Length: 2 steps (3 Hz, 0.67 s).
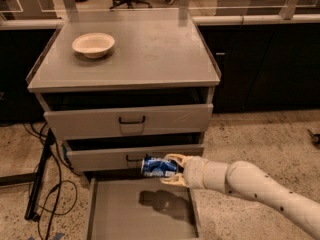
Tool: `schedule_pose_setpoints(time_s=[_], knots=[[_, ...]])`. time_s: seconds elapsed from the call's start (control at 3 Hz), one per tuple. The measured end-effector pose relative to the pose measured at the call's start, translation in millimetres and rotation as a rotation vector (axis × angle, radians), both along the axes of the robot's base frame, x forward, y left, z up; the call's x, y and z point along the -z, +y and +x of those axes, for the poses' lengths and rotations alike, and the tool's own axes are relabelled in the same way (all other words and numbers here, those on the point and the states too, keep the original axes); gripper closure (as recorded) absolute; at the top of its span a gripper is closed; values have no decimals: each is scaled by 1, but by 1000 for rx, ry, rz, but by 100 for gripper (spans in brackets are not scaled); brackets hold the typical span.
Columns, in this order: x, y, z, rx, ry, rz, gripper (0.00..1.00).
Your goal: Pick pepsi can from bottom drawer and place on counter
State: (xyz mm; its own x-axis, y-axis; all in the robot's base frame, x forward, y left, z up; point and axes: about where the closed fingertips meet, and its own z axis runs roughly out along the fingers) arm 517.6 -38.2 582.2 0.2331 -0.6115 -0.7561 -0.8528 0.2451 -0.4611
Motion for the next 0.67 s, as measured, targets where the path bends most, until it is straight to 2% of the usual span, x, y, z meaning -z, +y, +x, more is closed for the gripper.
schedule_pose_setpoints(time_s=[0.33,0.67], knots=[[-62,-6,-13,-34,-70,11,100],[-68,-4,-10,-38,-75,-1,100]])
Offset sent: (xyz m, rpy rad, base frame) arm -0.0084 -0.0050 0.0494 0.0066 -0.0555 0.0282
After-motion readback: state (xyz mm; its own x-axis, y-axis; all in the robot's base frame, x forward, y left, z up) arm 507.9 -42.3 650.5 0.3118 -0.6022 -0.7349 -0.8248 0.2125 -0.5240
